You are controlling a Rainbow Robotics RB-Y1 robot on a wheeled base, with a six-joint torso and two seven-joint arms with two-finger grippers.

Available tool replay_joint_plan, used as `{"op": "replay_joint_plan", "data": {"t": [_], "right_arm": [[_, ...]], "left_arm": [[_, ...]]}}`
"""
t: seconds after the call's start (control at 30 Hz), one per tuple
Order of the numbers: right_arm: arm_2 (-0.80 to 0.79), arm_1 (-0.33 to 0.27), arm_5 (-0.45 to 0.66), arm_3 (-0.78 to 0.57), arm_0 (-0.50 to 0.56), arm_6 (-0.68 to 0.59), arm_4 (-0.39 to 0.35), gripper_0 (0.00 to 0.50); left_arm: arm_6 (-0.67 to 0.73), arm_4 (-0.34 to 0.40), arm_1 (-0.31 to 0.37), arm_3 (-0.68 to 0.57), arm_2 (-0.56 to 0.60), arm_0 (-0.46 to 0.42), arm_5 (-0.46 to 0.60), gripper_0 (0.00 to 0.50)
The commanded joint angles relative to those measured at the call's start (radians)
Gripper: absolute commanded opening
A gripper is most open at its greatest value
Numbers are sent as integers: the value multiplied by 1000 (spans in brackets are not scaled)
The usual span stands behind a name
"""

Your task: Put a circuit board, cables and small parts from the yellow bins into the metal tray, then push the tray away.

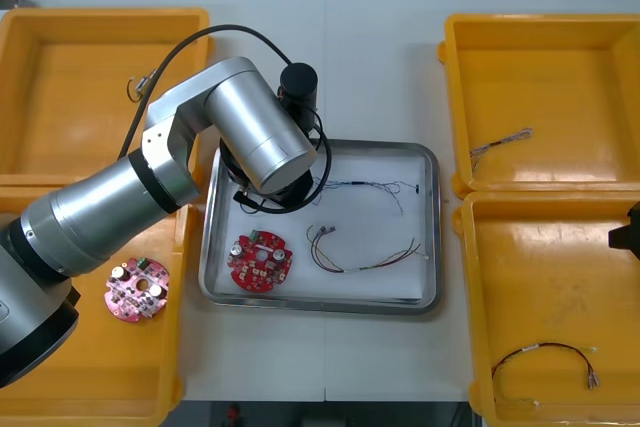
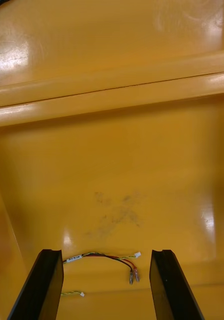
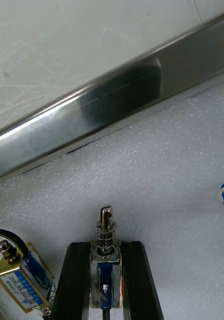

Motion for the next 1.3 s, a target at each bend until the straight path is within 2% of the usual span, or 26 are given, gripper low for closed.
{"op": "replay_joint_plan", "data": {"t": [0.03, 0.27, 0.57, 0.77, 0.9, 0.97, 1.17, 1.3], "right_arm": [[12, -9, 3, -14, 10, 9, -1, 500], [12, -9, 3, -16, 10, 10, -3, 500], [10, -19, 3, -46, 12, 16, -13, 500], [62, -81, 3, -109, 1, 19, -35, 500], [125, -128, 3, -146, -25, 21, -55, 500], [160, -151, 3, -160, -51, 19, -92, 500], [242, -168, 3, -175, -169, 32, -191, 500], [314, -168, 3, -200, -247, 47, -210, 500]], "left_arm": [[91, -8, -26, -36, -13, -16, 7, 479], [99, -5, -26, -100, 19, -16, 88, 498], [82, 30, -12, -218, 141, -16, 231, 497], [4, 59, 18, -295, 289, -15, 360, 498], [-56, 67, 46, -326, 372, -4, 365, 497], [-96, 70, 67, -353, 429, 14, 365, 500], [-193, 88, 127, -453, 572, 97, 365, 498], [-246, 117, 172, -508, 645, 163, 365, 498]]}}
